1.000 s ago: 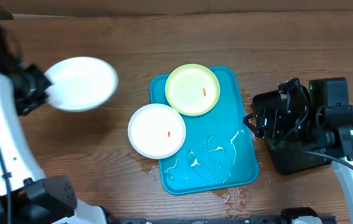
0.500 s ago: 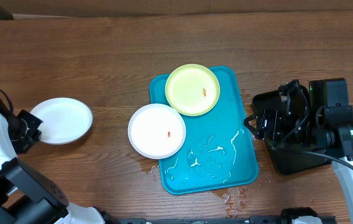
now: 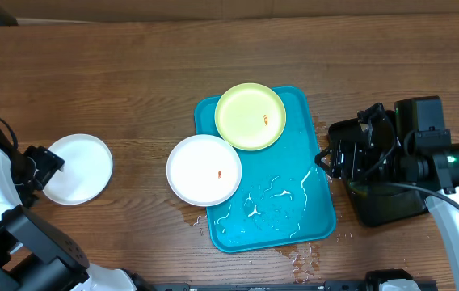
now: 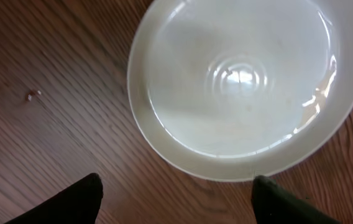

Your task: Clean dirty plates on tray and stack at the side

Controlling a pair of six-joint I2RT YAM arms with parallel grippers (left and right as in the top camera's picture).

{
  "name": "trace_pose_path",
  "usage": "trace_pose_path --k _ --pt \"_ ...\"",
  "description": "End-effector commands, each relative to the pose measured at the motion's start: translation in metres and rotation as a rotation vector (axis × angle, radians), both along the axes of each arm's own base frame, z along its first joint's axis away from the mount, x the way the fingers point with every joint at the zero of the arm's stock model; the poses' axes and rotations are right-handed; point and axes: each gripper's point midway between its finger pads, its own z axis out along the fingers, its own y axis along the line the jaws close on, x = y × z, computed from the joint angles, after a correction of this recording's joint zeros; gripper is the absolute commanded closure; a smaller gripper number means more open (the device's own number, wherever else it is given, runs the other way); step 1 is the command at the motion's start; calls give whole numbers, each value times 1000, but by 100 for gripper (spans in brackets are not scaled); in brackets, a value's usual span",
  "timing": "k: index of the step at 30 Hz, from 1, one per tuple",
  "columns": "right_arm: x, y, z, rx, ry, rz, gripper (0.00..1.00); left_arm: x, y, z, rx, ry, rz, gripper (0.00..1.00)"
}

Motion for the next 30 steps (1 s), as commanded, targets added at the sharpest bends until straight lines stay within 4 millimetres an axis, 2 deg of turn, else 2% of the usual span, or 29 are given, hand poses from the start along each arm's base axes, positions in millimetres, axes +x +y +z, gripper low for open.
trace_pose_path --k 1,5,10,13,17,18,24,26,30 --pt "7 -5 1 -38 -19 -14 18 30 -28 36 -84 -172 -107 25" --pt "12 -15 -15 -131 20 -43 30 50 -78 77 -107 -288 -330 27" --pt "21 -8 -40 -181 98 -34 32 50 -155 112 -60 -331 -608 24" --pt "28 -16 -62 -270 157 -73 34 47 -190 120 -35 -325 -699 23" --pt "42 -16 -92 -323 211 -62 35 40 -218 119 -25 -287 -792 22" --pt "51 -14 -103 -329 214 -62 39 37 -228 117 -37 -279 -814 21" --pt "84 -10 -126 -341 138 -12 48 37 -237 117 -41 -279 -843 16" --pt "86 -8 -134 -353 139 18 51 36 -237 117 -42 -276 -843 16" --pt "88 -8 -157 -431 162 54 52 36 -237 117 -43 -275 -843 15"
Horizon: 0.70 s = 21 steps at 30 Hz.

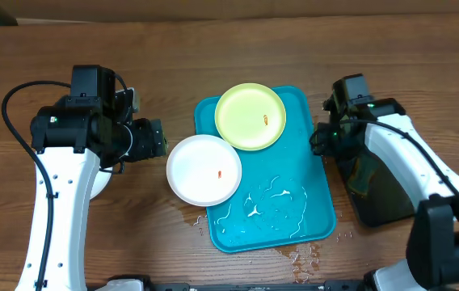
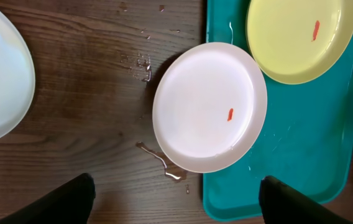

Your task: Clean dirty plates on tray and stack at the side

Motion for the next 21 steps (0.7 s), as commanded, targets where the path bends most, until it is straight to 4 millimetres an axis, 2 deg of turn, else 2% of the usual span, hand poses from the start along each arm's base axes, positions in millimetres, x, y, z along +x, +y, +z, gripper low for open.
trace_pose_path --k 1,4,12,21 --pt "7 0 -17 -98 -2 76 52 1 1 3 5 -6 18 14" --pt "13 0 -25 -156 -24 91 53 1 1 3 6 -6 17 14" --pt "28 -4 -24 -217 -91 85 60 -4 1 1 6 15 17 14" --pt "22 -1 -39 -190 -89 79 62 -5 1 1 7 20 17 15"
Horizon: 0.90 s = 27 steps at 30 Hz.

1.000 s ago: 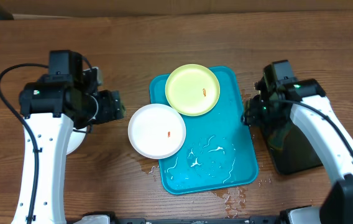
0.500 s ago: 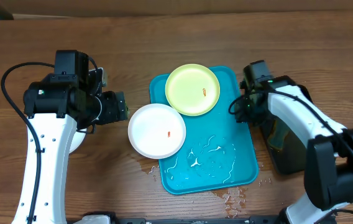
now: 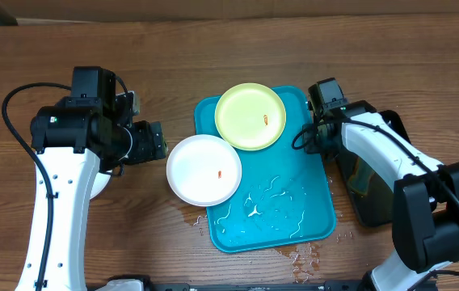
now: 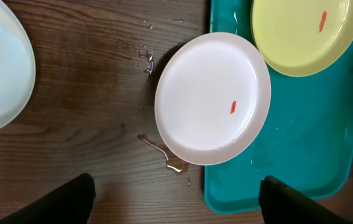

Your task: Clean dirty plates on tray and stack at the side

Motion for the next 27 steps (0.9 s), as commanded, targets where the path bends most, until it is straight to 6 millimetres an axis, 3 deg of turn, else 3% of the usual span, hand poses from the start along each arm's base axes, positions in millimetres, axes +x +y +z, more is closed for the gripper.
trace_pose_path --k 1,8,10,16,27 --pt "-8 -3 -10 -4 11 -9 63 1 1 3 5 -8 16 15" --pt "-9 -2 -14 18 7 -52 69 1 1 3 4 -7 17 15" --pt "-11 0 -15 28 13 -50 75 1 1 3 4 -5 17 15" --pt "-18 -2 -30 34 10 -71 71 -2 1 2 4 4 16 16" --pt "-18 13 -28 110 24 -51 89 -2 1 2 5 8 16 16"
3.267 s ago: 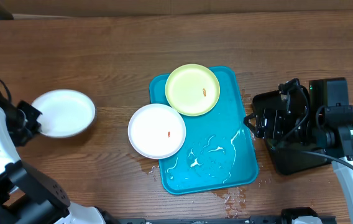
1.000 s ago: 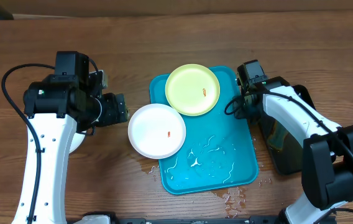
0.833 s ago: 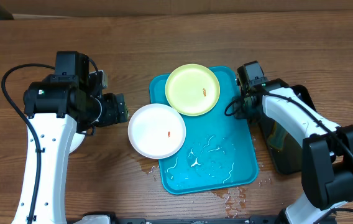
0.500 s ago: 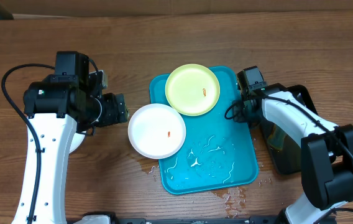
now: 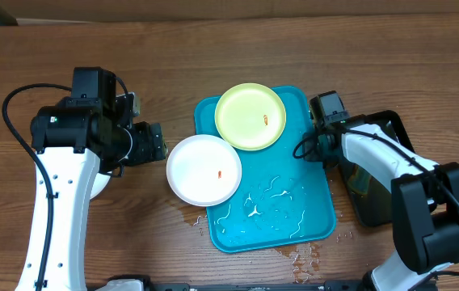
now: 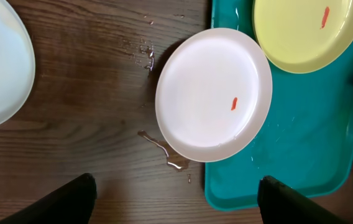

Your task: Clean dirty plates on tray and stack at the side

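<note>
A white plate [image 5: 204, 168] with a red speck lies half on the left edge of the teal tray [image 5: 294, 214]; it also shows in the left wrist view [image 6: 214, 93]. A yellow-green plate [image 5: 250, 115] with an orange speck sits at the tray's far end. A clean white plate rests on the table further left. My left gripper [image 5: 153, 144] hangs open just left of the dirty white plate, with nothing between its fingers [image 6: 58, 202]. My right gripper [image 5: 305, 149] is at the tray's right edge; its jaws are too small to read.
A black container [image 5: 379, 198] stands right of the tray under the right arm. Water drops and small puddles [image 6: 164, 152] lie on the wood near the tray's left and front edges, and water streaks mark the tray's bottom.
The right arm has shifted a little toward the front along the tray's right edge. My left gripper has barely moved and is still open beside the dirty white plate.
At first my left gripper was open by the clean white plate at the far left, and the right arm was over the black container. Then the left gripper stood next to the dirty white plate and the right gripper at the tray's right edge, where both remain.
</note>
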Controlling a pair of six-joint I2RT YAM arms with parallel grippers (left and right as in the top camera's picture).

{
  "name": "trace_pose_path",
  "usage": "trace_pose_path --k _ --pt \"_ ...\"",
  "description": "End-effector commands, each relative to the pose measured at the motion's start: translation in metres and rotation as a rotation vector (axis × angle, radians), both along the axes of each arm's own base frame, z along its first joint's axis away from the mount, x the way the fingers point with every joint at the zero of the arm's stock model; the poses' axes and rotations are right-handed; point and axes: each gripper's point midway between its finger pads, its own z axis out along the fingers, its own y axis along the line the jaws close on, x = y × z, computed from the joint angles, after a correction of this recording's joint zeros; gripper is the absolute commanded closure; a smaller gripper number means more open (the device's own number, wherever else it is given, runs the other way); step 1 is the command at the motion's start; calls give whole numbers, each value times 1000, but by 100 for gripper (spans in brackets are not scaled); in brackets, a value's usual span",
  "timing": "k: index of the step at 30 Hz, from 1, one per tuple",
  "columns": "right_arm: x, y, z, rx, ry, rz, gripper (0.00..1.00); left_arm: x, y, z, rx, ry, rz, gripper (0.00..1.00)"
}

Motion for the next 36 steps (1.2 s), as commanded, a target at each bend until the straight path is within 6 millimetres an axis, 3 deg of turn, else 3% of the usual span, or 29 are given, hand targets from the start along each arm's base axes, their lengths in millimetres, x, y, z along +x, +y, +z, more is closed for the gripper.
trace_pose_path --k 1,7,13,22,25,32,36 --pt "-7 13 -3 63 29 11 89 0 1 3 4 -4 16 16" --pt "-12 29 -2 78 34 52 94 1 1 3 4 -5 16 16" --pt "-24 58 -2 81 38 122 94 0 1 3 5 -4 16 16" --pt "-37 79 -2 154 84 28 95 -1 1 2 4 3 16 16" --pt "-37 79 -2 160 86 12 85 -1 1 2 5 3 16 16" --pt "-30 80 19 193 55 36 83 -1 1 2 7 1 8 16" --pt "-21 72 43 161 1 32 59 -1 1 2 9 0 5 15"
